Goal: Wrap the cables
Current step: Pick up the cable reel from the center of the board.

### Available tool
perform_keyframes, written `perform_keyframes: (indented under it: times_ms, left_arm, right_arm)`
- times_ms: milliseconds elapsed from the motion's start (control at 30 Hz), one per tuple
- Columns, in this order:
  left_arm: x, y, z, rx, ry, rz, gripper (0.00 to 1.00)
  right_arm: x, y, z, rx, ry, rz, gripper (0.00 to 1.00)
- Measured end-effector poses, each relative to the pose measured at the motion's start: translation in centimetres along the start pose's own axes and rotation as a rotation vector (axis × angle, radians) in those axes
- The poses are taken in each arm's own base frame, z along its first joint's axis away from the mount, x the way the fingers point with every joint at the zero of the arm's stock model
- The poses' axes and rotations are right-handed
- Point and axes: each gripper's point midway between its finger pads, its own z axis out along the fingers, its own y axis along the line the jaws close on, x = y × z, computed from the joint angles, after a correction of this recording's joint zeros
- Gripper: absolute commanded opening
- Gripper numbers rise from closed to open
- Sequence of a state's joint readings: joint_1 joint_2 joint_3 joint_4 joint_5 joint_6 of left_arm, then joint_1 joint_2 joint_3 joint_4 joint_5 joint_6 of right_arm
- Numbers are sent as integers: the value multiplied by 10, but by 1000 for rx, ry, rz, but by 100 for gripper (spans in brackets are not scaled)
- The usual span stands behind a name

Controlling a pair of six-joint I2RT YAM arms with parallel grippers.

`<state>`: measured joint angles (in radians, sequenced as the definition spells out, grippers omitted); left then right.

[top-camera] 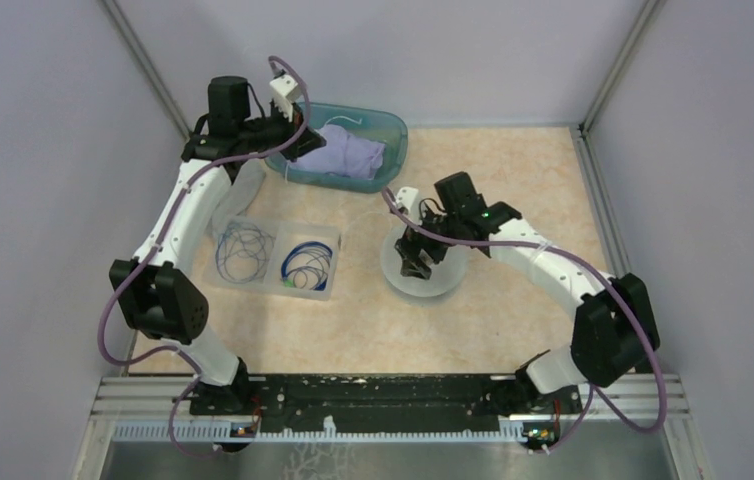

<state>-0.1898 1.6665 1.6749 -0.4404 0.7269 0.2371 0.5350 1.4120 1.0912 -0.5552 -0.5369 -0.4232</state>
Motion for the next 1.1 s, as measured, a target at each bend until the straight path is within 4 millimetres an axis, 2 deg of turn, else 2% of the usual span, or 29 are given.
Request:
perform_keyframes:
  times_ms: [300,900,1000,1100]
  left_arm:
    - [-9,-4,2,20,-33,-8,0]
    - [-10,-9,4,57,-50,2,0]
    - [-9,-10,4,63,-49,0,0]
    - [-7,-10,4,66,-47,-3,0]
  right_arm:
    - [33,12,27,19,176,-25,87]
    - [75,8,44,111,370,-105,87]
    - [78,7,48,125,382,-130,82]
    - [78,6,53,133,384,-150,66]
